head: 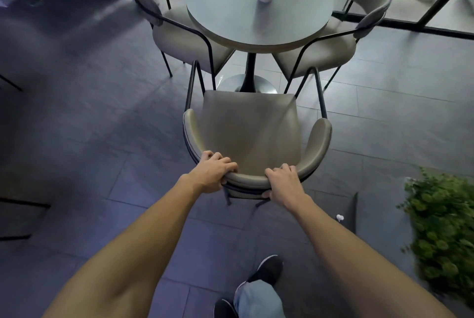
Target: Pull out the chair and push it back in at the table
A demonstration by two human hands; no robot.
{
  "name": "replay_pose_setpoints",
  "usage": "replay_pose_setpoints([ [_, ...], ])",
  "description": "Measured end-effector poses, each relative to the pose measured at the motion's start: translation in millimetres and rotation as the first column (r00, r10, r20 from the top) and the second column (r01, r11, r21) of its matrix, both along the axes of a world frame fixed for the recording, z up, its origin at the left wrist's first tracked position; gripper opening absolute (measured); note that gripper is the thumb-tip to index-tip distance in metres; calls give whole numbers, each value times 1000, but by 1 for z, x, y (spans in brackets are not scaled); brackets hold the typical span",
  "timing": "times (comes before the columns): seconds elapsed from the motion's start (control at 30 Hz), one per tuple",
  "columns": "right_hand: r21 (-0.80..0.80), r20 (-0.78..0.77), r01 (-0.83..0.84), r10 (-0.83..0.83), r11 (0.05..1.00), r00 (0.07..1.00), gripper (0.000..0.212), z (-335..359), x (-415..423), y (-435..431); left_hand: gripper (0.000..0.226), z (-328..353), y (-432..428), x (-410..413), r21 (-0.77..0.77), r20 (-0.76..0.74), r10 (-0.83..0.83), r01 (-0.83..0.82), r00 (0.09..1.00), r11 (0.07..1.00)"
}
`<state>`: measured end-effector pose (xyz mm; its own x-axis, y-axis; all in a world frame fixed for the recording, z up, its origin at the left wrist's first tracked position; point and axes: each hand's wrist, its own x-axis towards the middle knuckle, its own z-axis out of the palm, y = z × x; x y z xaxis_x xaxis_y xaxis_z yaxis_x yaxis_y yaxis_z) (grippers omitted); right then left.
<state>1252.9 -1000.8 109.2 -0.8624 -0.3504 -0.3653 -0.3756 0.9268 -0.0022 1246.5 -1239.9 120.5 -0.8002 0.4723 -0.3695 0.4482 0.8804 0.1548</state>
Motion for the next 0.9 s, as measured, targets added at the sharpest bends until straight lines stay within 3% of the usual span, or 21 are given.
replay_pose_setpoints([
  [0.43, -18, 52, -4, 5, 1000, 999, 39, 1, -86, -12, 41, -7, -12, -83, 32, -27, 31, -30, 999, 999],
  [0.9, 65, 159, 89, -98, 994, 982, 41, 8, -89, -30, 39, -11, -29, -86, 80, -93, -91, 99, 992, 992],
])
